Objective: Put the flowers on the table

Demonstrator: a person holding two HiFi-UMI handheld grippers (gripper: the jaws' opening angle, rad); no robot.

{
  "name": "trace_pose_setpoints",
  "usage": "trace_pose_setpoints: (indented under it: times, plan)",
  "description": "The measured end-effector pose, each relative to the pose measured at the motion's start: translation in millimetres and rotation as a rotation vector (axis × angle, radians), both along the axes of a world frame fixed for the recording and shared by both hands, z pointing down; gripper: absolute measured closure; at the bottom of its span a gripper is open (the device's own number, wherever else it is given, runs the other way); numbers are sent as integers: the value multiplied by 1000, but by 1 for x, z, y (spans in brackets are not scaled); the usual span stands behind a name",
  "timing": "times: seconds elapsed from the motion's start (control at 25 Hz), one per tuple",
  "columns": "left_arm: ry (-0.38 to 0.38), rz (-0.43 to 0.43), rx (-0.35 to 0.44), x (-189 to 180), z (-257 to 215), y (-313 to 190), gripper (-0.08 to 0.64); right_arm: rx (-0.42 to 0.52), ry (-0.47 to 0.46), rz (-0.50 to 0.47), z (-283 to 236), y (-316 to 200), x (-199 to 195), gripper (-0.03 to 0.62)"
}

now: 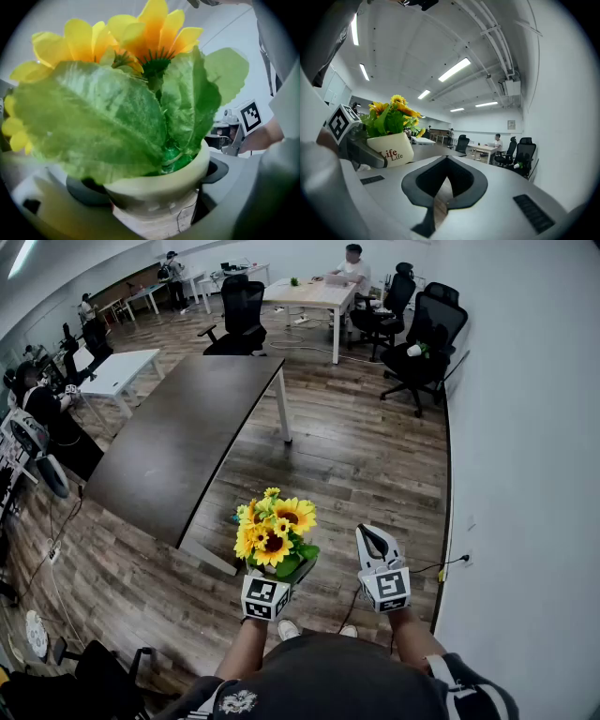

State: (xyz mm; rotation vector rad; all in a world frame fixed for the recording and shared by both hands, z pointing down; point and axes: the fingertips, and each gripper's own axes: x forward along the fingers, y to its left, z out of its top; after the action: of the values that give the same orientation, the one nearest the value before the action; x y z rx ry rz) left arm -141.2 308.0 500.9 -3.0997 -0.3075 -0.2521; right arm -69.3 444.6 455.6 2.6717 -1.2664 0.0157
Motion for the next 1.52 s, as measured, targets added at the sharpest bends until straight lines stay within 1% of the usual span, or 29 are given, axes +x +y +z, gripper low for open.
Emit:
trace_pose_setpoints:
  times: [0.16,0.48,0.68,0.84,0.96,1.16,1.36,1.52]
  plan:
    - [4,-3,0,5,1,-2,-6,12,-5,5,5,-2,4,569]
    - [23,-21,23,-2,-4,-9,-6,21,-5,-17,6,-14,-6,569]
    - [40,-38,59,-11,-7,-37,-6,47,-64,-48,13,-47,-13,568]
    - [33,-44,68,-18,-3,-62,-6,50,-62,-60,16,-78,-18,568]
    - [26,-43,94,-27,5,-83,-5,39,-54,-70,19,-104,-26,568]
    - [24,-32,136,-40,4,-109,-6,37,-46,-73,19,-138,-43,568]
    - [29,-33,161,-40,-3,-132,-6,37,-40,-74,12,-163,-51,568]
    - [28,-44,186,-38,-4,-138,-6,29,-29,-74,12,-167,-53,568]
